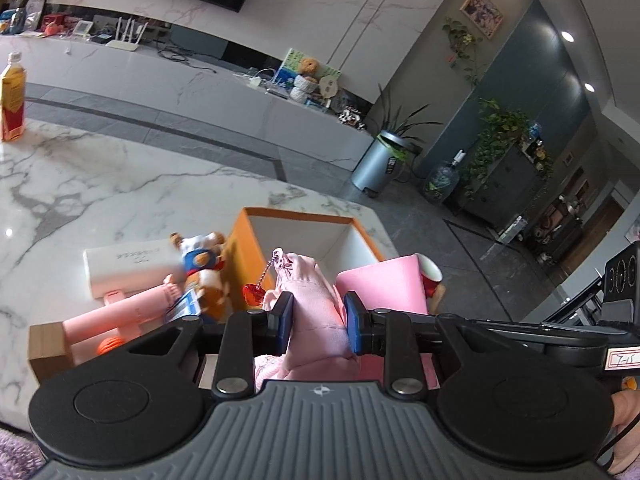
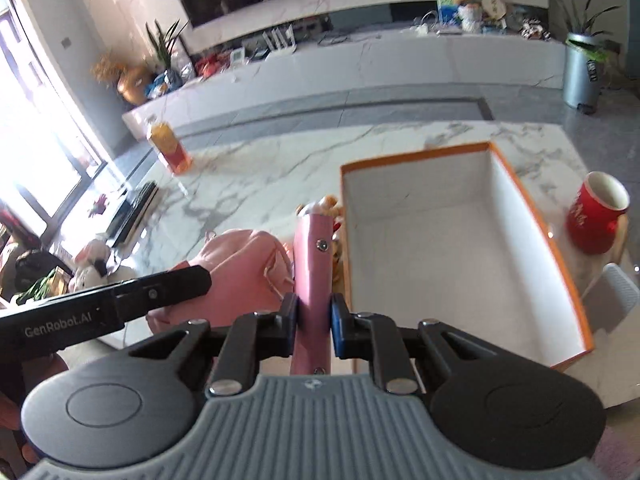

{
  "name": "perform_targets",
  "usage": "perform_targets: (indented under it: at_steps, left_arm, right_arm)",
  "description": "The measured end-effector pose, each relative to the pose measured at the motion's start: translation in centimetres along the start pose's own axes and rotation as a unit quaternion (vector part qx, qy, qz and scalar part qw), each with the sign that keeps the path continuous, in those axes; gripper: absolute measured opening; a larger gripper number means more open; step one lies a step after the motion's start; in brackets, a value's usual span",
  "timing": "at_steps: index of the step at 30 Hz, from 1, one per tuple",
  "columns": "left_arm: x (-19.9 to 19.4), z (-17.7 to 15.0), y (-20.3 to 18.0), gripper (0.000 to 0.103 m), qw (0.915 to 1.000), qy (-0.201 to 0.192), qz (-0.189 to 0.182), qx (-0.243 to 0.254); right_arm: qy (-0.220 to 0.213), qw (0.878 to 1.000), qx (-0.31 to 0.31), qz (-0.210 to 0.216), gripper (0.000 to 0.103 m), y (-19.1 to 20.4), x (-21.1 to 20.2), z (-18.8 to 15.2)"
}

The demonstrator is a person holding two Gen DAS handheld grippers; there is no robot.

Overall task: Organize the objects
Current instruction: 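Carry the pink bag into the orange box and open the left gripper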

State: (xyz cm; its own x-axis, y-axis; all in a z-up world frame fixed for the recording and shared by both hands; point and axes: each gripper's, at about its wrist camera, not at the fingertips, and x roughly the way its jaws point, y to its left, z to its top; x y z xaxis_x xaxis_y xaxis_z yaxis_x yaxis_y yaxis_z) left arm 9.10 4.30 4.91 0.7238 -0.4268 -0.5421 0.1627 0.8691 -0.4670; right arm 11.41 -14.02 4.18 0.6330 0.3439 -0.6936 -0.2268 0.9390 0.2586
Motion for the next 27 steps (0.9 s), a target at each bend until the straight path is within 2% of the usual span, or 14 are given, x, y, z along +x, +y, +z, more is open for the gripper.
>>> perform_targets:
  at_steps: [3, 6, 9, 13, 19, 27]
  left_arm:
    - [2.6, 0.2, -2.6, 0.031, 0.9997, 0.006, -0.022, 0.011]
    - [5.9, -0.3, -4.1, 0.031, 0.9988, 0.032, -0.035, 0.009]
    - [9.3, -1.2, -4.7, 0.031, 0.9977, 0.063, -0.026, 0.008]
    - [11.9, -2.7, -4.6, 0.03, 0.9952, 0.097, -0.011, 0.008]
    - [12.9, -3.8, -4.7, 0.03, 0.9894, 0.133, 0.042, 0.042]
    - [10.6, -4.3, -3.4, 0.03, 0.9821, 0.151, 0.095, 0.061]
  right_arm:
    - [-0.016, 0.999, 0.028, -0.025, 0.018, -2.9, -0.6, 0.8]
    - [-0.014, 0.998, 0.048, -0.046, 0.018, -5.7, 0.4, 1.1]
    - [0.0, 0.996, 0.061, -0.059, 0.018, -8.0, 2.0, 0.9]
    - [0.027, 0.995, 0.079, -0.057, 0.018, -10.5, 4.1, 0.0]
    - [0.065, 0.993, 0.088, -0.032, 0.018, -11.0, 6.1, -1.9]
    - [0.112, 0.988, 0.102, 0.018, 0.018, -9.0, 7.4, -3.2]
